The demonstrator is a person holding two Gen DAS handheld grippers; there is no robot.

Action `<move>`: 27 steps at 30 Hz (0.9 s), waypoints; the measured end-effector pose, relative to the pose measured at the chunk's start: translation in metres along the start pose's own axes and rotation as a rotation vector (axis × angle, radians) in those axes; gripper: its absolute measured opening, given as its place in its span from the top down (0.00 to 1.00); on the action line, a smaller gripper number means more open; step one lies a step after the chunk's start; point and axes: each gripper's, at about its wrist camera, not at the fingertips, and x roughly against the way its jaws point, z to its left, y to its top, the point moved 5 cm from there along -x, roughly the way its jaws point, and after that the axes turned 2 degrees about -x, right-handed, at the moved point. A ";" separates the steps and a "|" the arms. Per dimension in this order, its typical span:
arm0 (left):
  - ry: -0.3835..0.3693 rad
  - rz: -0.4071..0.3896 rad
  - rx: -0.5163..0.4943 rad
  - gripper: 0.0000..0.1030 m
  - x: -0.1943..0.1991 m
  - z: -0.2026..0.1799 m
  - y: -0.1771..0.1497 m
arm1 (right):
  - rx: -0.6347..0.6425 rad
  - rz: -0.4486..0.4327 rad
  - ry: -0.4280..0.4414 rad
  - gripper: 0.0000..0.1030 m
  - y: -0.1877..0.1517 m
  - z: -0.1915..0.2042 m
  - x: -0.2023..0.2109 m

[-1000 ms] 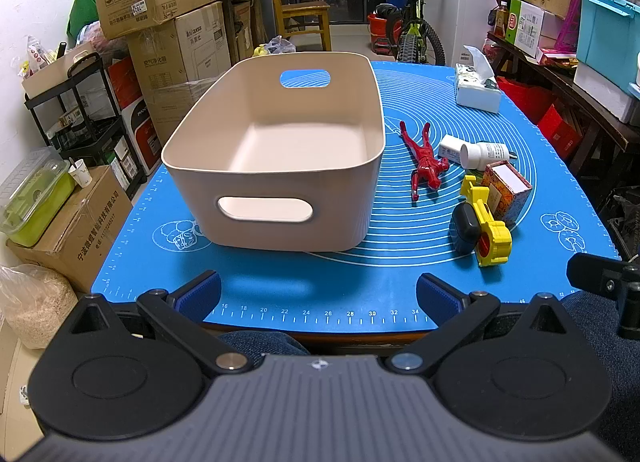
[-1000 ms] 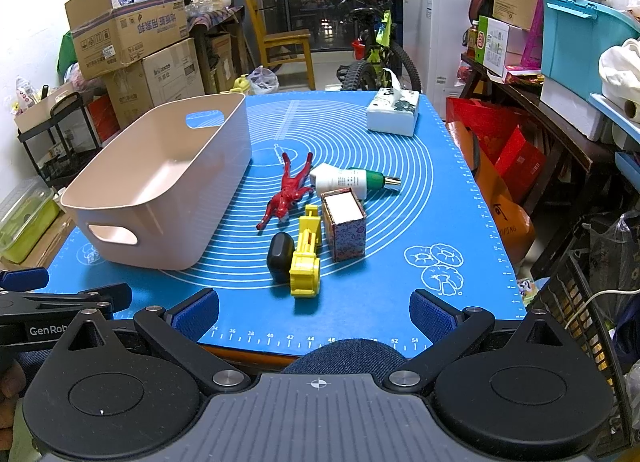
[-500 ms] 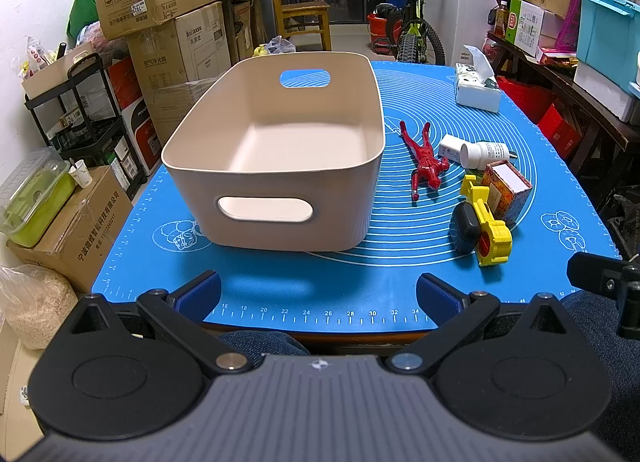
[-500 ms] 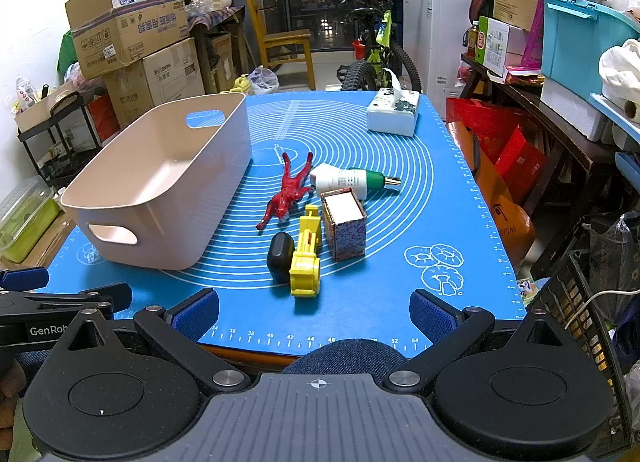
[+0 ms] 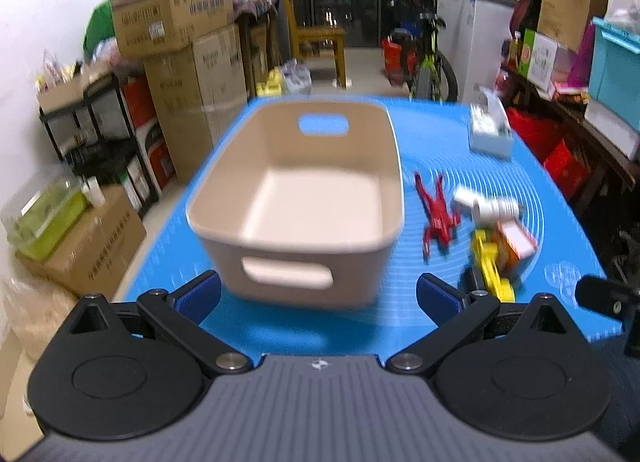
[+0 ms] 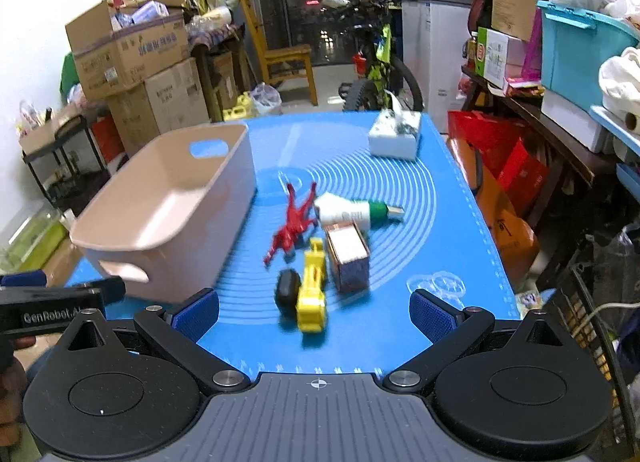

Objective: Organize rigid objects
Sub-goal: 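Grasp the basket rim with the left tool while the right tool grasps the red-patterned box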

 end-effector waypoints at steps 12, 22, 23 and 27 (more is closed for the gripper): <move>0.097 -0.034 -0.015 0.00 -0.044 0.041 0.062 | 0.008 -0.016 0.002 0.02 0.046 0.006 -0.042; 0.051 0.088 0.024 0.00 -0.104 0.083 0.065 | 0.018 0.075 -0.078 0.02 0.047 -0.011 -0.115; 0.046 0.104 0.023 0.00 -0.109 0.086 0.064 | 0.021 0.084 -0.087 0.02 0.046 -0.013 -0.121; 0.059 0.165 0.024 0.01 -0.130 0.101 0.058 | 0.023 0.122 -0.120 0.02 0.041 -0.021 -0.144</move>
